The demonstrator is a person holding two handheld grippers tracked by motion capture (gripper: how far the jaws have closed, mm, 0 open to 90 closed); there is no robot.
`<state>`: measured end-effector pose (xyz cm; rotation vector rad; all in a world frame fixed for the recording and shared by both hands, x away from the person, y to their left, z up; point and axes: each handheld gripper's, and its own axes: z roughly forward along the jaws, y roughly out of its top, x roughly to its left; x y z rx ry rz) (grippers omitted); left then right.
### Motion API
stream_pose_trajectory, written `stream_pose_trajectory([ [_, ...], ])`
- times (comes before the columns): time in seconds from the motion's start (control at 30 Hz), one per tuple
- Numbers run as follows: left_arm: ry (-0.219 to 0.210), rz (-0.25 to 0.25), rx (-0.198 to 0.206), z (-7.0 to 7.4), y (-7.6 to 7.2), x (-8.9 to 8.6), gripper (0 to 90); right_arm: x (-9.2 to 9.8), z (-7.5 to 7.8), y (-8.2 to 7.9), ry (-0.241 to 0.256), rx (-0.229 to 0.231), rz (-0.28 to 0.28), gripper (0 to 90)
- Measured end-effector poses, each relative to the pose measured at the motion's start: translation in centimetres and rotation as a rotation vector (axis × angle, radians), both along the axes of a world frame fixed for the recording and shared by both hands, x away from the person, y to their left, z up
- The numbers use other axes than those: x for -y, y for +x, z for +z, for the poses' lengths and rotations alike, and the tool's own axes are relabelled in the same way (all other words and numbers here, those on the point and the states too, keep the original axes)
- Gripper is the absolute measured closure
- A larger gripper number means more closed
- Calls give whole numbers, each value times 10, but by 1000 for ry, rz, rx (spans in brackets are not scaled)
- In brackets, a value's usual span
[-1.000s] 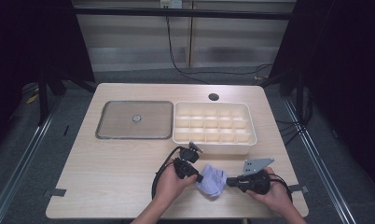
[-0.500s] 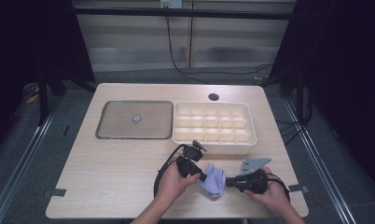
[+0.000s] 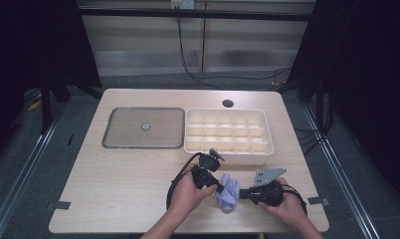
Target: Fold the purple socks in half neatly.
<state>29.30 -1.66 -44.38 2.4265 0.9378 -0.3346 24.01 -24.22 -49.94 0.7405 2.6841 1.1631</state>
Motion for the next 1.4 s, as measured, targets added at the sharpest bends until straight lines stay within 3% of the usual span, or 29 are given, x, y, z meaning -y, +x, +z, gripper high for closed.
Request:
stream_pose_trajectory([
  [0.07, -19, 7, -6, 0, -1, 1, 848, -1, 0, 0, 2, 1, 2, 877],
  [0.37, -20, -4, -3, 1, -3, 2, 850, -5, 0, 0, -2, 5, 2, 877],
  [0.8, -11, -8, 1, 3, -3, -3, 850, -11, 0, 1, 4, 7, 10, 877],
  [0.93, 1, 8, -5, -1, 1, -12, 850, -11, 1, 0, 0, 12, 7, 876],
  [1.2, 32, 18, -4, -5, 4, -22, 850, -7, 19, 1, 33, 53, -12, 879],
  [1.4, 30, 18, -20, -7, 6, -24, 850, -19, 30, 3, 52, 76, 5, 880],
])
